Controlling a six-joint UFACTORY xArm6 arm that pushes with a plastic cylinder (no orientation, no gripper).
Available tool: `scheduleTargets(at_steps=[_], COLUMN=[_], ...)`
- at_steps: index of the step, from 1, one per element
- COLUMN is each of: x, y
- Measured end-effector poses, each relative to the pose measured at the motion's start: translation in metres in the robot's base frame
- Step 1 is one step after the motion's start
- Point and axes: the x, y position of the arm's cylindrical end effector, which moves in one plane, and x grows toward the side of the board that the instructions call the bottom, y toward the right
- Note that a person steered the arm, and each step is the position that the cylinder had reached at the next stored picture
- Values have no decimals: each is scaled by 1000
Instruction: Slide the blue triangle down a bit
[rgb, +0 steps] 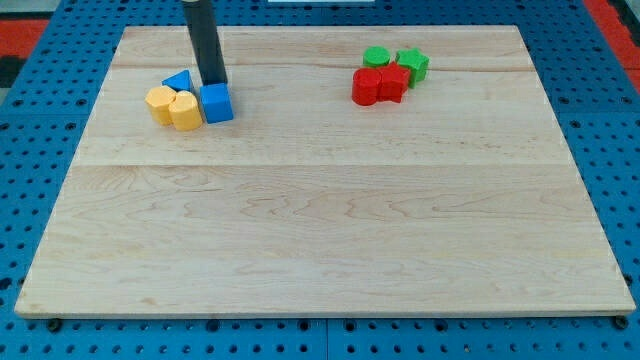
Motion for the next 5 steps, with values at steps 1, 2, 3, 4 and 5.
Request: scheduleTargets(at_steps=[1, 2, 3, 4, 5], x=[-5, -31, -58, -54, -26], y=[1, 0, -46, -86, -56])
